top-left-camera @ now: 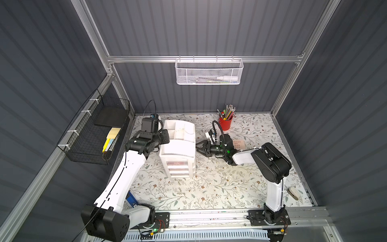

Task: Take the postcards out of the drawer
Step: Open the drawer in the storage box.

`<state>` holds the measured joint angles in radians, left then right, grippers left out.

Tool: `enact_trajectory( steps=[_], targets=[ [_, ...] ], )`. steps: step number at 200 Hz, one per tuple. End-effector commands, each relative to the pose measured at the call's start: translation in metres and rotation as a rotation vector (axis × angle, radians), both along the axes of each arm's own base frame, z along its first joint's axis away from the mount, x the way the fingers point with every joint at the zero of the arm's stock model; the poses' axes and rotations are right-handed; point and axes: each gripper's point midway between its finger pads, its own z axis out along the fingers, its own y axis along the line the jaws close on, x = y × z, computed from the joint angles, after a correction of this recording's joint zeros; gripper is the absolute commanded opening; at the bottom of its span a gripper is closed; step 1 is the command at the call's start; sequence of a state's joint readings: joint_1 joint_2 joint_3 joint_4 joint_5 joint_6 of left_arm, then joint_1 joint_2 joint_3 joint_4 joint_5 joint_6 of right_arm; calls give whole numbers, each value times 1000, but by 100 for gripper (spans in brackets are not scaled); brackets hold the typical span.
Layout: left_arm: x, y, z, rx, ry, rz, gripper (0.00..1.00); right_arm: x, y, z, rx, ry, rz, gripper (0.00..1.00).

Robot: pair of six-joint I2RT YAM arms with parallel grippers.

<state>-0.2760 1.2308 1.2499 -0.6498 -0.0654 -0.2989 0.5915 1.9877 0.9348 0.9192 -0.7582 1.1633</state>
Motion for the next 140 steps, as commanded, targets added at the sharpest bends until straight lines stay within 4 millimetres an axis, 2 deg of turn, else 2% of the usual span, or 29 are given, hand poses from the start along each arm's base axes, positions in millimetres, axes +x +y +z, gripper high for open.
enact_trajectory(
  steps=[1, 53, 115, 140],
  targets=[
    [-9, -7, -24, 15, 86, -47, 0, -4, 6, 8, 68, -16, 21, 77],
    [-8, -8, -25, 14, 91, -51, 0, -5, 12, 15, 122, -28, 30, 76],
    [-8, -8, -26, 15, 94, -51, 0, -11, 15, 26, 152, -46, 50, 66],
    [-8, -8, -26, 15, 94, -51, 0, -12, 16, 25, 146, -45, 58, 66]
  ],
)
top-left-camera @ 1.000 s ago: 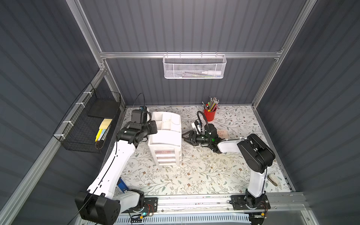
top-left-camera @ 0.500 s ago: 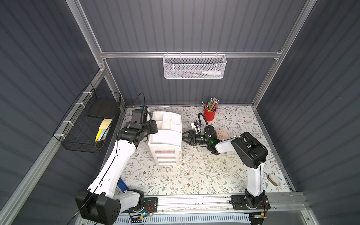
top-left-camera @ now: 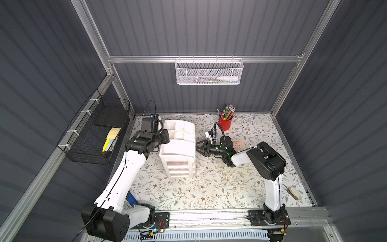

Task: Take the postcards out of the drawer
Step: Open the drawer in the storage box.

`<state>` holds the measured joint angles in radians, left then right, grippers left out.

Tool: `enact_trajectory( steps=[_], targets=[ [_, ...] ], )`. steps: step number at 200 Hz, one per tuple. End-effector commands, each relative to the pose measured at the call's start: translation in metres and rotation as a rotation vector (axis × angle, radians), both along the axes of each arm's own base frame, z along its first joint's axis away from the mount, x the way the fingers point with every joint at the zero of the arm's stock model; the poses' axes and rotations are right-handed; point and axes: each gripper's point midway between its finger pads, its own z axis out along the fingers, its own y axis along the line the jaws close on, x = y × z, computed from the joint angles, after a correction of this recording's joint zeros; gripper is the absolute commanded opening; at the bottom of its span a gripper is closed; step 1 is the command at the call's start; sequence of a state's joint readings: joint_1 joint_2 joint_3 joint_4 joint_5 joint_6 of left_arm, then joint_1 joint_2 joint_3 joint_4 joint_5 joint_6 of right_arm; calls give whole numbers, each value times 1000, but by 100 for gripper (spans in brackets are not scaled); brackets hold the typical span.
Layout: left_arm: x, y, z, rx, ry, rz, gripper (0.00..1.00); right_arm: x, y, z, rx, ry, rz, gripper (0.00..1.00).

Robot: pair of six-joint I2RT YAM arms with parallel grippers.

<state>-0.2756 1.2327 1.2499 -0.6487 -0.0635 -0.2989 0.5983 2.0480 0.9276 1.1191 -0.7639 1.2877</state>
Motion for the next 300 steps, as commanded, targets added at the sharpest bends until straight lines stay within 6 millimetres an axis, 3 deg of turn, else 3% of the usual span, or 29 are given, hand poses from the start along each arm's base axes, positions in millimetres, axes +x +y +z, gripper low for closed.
enact_trajectory(
  steps=[1, 109, 188, 300],
  targets=[
    [-8, -7, -25, 16, 93, -49, 0, -14, 11, 18, 45, -60, 56, 66],
    [-8, -6, -25, 19, 91, -41, 0, -30, 10, 14, 29, -46, 79, 65],
    [-8, -6, -25, 17, 93, -42, 0, -37, 13, 24, 50, -69, 100, 70],
    [-8, -4, -25, 26, 96, -33, 0, -38, 12, 29, 77, -75, 94, 55]
  ],
)
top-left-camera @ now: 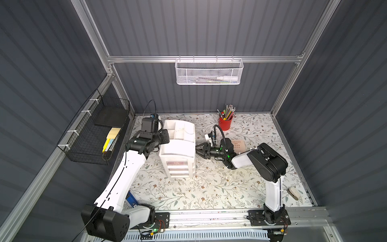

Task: Take the postcards out of the drawer
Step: Open the drawer in the storage box.

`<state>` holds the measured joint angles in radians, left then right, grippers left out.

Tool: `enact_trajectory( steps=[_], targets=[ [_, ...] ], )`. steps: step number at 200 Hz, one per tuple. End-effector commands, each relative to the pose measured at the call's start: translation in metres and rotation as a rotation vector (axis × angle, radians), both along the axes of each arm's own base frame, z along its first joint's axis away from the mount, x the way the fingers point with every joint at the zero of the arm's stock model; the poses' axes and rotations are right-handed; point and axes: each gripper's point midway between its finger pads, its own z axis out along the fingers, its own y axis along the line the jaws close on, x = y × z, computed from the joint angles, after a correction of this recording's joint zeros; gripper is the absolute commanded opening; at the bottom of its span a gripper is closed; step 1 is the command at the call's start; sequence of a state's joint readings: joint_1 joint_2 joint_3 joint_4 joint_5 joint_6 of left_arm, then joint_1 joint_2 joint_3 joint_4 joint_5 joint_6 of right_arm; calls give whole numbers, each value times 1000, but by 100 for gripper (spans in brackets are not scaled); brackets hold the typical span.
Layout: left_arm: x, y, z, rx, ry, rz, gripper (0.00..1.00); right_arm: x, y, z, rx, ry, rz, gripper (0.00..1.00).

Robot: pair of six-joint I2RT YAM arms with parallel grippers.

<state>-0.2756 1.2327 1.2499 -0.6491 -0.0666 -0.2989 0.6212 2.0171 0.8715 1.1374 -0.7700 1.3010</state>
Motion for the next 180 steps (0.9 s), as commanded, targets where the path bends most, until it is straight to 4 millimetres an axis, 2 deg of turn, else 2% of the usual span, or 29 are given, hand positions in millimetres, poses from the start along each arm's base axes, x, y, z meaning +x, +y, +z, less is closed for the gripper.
enact_trajectory(
  steps=[1, 28, 63, 113, 180],
  targets=[
    [-8, -5, -26, 24, 97, -35, 0, -18, 11, 30, 81, -93, 66, 54],
    [-8, -4, -27, 27, 101, -33, 0, -18, 11, 33, 89, -100, 67, 48],
    [-8, -4, -28, 30, 106, -31, 0, -18, 7, 36, 97, -114, 57, 49],
    [-8, -2, -30, 38, 115, -24, 0, -12, -9, 40, 117, -121, 22, 49],
    [-7, -1, -32, 48, 122, -17, 0, -12, -14, 43, 129, -135, 21, 50]
  ],
)
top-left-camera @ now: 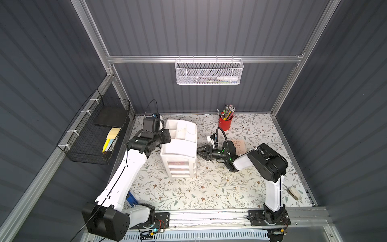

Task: Take the postcards out of the drawer
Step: Open the drawer in the storage box.

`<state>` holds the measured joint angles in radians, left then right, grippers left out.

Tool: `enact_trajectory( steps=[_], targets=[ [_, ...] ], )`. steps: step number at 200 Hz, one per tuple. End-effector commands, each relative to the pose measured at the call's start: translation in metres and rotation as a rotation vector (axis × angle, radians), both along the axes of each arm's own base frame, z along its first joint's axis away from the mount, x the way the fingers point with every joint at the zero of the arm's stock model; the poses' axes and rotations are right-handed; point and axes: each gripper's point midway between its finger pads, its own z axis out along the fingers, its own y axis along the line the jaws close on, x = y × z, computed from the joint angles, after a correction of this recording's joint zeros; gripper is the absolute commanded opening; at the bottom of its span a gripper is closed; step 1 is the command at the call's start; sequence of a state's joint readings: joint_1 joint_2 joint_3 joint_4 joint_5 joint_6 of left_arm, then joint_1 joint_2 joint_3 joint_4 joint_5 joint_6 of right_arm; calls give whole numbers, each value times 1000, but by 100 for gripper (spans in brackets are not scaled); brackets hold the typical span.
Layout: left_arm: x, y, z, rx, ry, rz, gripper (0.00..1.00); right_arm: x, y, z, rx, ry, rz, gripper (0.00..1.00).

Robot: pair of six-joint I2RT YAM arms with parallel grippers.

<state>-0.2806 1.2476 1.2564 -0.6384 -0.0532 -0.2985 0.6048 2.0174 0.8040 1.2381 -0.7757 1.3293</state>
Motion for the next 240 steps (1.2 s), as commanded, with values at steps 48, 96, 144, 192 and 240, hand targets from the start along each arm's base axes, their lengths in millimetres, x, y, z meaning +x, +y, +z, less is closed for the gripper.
enact_trajectory(
  steps=[48, 96, 144, 192, 240],
  targets=[
    [-10, 4, -32, 58, 124, -2, 0, -6, -1, 52, 128, -153, 40, 54],
    [-10, 6, -33, 66, 127, 4, 0, -7, -3, 56, 131, -165, 40, 55],
    [-10, 12, -32, 88, 124, 26, 0, -3, -13, 52, 124, -137, 19, 54],
    [-10, 16, -30, 106, 122, 44, 0, 0, -25, 53, 120, -131, 8, 54],
    [-11, 18, -27, 112, 115, 52, 0, 1, -39, 51, 111, -128, -9, 54]
  ],
)
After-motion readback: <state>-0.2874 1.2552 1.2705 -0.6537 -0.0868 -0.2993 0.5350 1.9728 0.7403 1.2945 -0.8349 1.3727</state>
